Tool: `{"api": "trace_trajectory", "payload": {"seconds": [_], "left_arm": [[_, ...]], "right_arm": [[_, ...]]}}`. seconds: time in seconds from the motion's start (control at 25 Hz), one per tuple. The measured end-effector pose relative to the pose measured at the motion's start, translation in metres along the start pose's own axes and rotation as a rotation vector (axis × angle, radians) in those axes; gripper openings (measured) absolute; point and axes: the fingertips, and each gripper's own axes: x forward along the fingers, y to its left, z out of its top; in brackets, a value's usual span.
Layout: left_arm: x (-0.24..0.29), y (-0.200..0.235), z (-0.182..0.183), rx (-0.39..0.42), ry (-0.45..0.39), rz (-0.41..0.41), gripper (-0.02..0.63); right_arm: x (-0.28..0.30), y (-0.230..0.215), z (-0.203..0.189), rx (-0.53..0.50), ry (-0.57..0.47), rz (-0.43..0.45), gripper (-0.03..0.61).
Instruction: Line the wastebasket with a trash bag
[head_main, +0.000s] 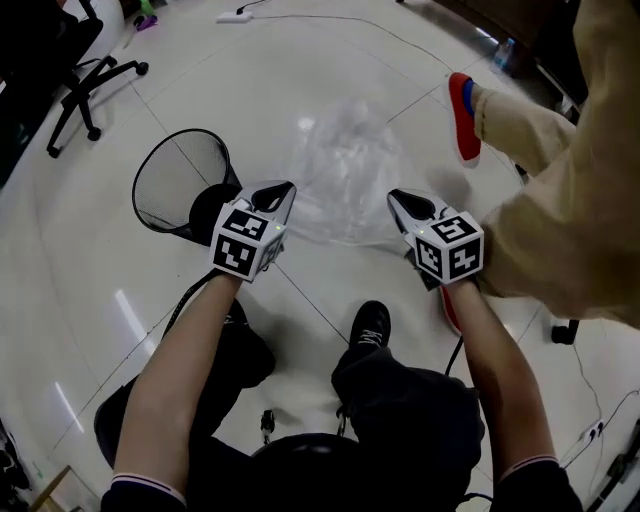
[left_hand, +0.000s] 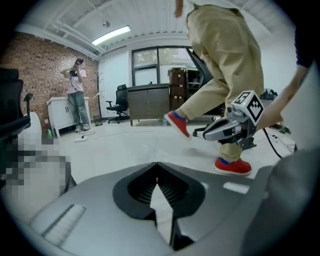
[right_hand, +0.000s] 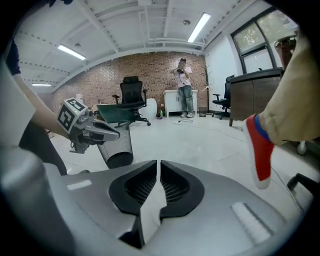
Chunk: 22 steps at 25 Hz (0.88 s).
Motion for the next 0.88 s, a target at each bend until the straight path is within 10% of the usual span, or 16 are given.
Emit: {"api": "trace_trajectory", "payload": {"seconds": [0.88], "left_arm": [[0.059, 0.002, -0.157, -0.061, 0.323, -0.091, 0.141]], "right_arm": [[0.068, -0.017, -0.18, -0.022, 0.366, -0.03, 0.184]]}}
